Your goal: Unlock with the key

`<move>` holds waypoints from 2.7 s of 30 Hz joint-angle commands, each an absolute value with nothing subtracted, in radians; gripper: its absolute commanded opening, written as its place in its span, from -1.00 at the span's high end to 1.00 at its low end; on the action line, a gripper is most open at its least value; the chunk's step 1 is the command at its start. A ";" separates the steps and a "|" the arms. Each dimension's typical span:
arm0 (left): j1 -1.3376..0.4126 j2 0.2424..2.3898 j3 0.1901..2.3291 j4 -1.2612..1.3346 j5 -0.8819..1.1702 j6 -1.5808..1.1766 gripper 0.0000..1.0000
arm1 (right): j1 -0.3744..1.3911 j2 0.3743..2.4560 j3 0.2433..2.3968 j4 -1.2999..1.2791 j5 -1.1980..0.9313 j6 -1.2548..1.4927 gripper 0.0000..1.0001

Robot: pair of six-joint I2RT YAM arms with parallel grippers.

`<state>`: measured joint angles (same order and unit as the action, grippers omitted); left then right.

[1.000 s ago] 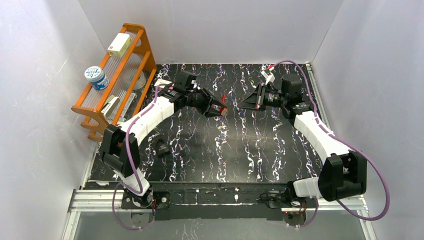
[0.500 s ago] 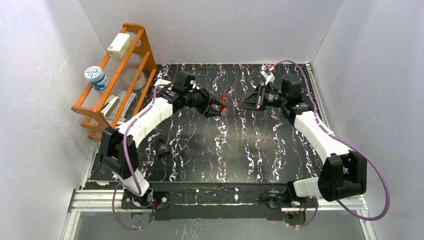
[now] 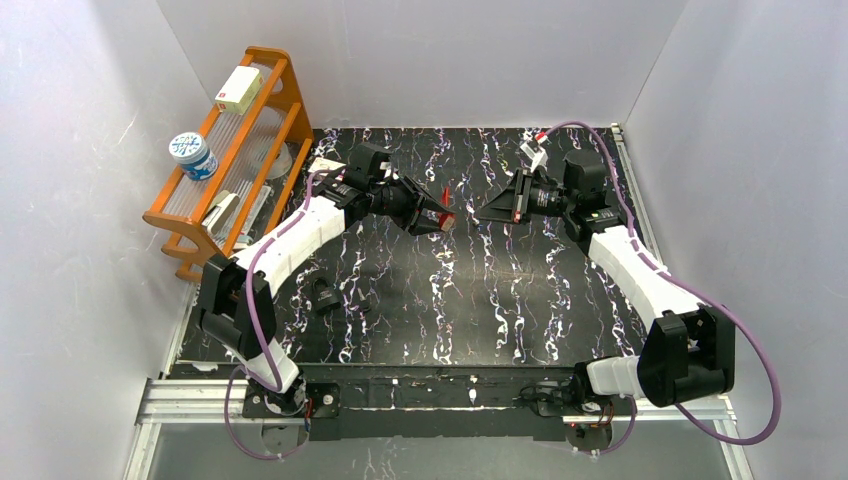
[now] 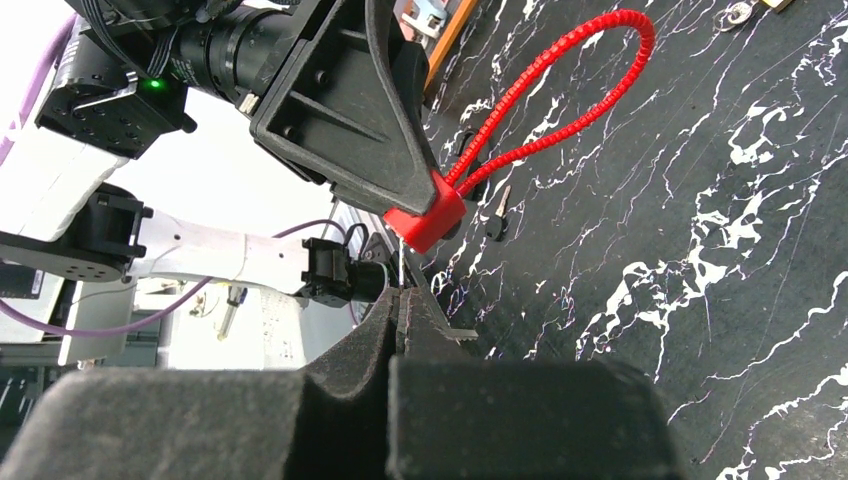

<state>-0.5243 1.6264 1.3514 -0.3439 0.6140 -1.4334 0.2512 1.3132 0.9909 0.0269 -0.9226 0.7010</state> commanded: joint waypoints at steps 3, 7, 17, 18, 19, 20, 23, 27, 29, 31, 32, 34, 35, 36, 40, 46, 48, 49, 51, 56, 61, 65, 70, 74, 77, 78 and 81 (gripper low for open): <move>-0.518 1.554 1.345 -0.341 0.653 -1.439 1.00 | 0.269 1.284 0.996 0.056 -0.972 0.647 0.97; -0.518 1.557 1.349 -0.340 0.667 -1.433 1.00 | 0.285 1.279 1.005 0.034 -0.983 0.607 0.97; -0.518 1.564 1.367 -0.353 0.743 -1.347 1.00 | 0.326 1.249 1.020 -0.095 -0.962 0.461 0.97; -0.518 1.561 1.368 -0.360 0.743 -1.341 1.00 | 0.331 1.242 1.017 -0.107 -0.958 0.451 0.97; -0.518 1.557 1.367 -0.366 0.743 -1.336 1.00 | 0.336 1.235 1.012 -0.112 -0.952 0.445 0.97; -0.518 1.554 1.363 -0.370 0.740 -1.334 1.00 | 0.342 1.231 1.009 -0.119 -0.945 0.436 0.97; -0.519 1.539 1.347 -0.372 0.731 -1.335 1.00 | 0.358 1.236 1.008 -0.131 -0.927 0.421 0.97; -0.518 1.520 1.337 -0.371 0.710 -1.315 1.00 | 0.364 1.253 1.015 -0.147 -0.865 0.415 0.97; -0.519 1.514 1.331 -0.348 0.709 -1.307 1.00 | 0.364 1.256 1.021 -0.169 -0.806 0.413 0.97; -0.518 1.510 1.331 -0.328 0.688 -1.253 1.00 | 0.364 1.254 1.027 -0.191 -0.743 0.410 0.97; -0.518 1.504 1.335 -0.324 0.665 -1.207 1.00 | 0.364 1.253 1.030 -0.200 -0.708 0.411 0.97; -0.518 1.486 1.345 -0.321 0.606 -1.091 1.00 | 0.364 1.258 1.039 -0.221 -0.632 0.427 0.97; -0.518 1.473 1.344 -0.321 0.573 -1.022 1.00 | 0.364 1.263 1.046 -0.230 -0.598 0.439 0.97; -0.518 1.457 1.338 -0.315 0.545 -0.959 1.00 | 0.364 1.270 1.051 -0.237 -0.567 0.452 0.97; -0.529 1.377 1.232 -0.135 0.489 -0.746 1.00 | 0.358 1.315 1.069 -0.218 -0.534 0.520 0.97; -0.556 1.279 0.974 0.214 0.455 -0.493 1.00 | 0.348 1.364 1.076 -0.126 -0.582 0.593 0.97; -0.571 1.243 0.883 0.362 0.457 -0.421 1.00 | 0.342 1.361 1.067 -0.114 -0.565 0.591 0.97; -0.574 1.232 0.838 0.440 0.470 -0.395 1.00 | 0.338 1.359 1.062 -0.110 -0.560 0.588 0.97; -0.589 1.227 0.761 0.560 0.479 -0.307 1.00 | 0.329 1.363 1.046 -0.103 -0.554 0.585 0.97; -0.670 1.285 0.655 0.724 0.406 -0.165 1.00 | 0.327 1.380 1.002 -0.087 -0.559 0.594 0.97; -0.777 1.441 0.641 0.809 0.317 -0.026 1.00 | 0.324 1.400 1.000 -0.109 -0.578 0.541 0.97; -0.794 1.550 0.620 0.921 0.295 0.026 0.94 | 0.323 1.386 0.981 -0.146 -0.572 0.433 0.97; -0.808 1.648 0.648 0.946 0.329 0.083 0.58 | 0.322 1.354 0.934 -0.148 -0.593 0.387 0.97; -0.809 1.709 0.684 0.947 0.314 0.108 0.47 | 0.322 1.377 0.898 -0.125 -0.633 0.368 0.97; -0.812 1.758 0.715 0.948 0.317 0.140 0.43 | 0.322 1.411 0.895 -0.143 -0.635 0.348 0.97; -0.812 1.772 0.722 0.947 0.317 0.145 0.41 | 0.322 1.416 0.893 -0.144 -0.633 0.344 0.97; -0.814 1.806 0.742 0.940 0.328 0.151 0.32 | 0.322 1.424 0.894 -0.144 -0.627 0.347 0.97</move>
<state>-0.8062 1.7809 0.6930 0.8959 0.3244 0.1040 0.3218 1.4143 0.8898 -0.1616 -0.5987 0.3763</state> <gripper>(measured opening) 0.337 0.029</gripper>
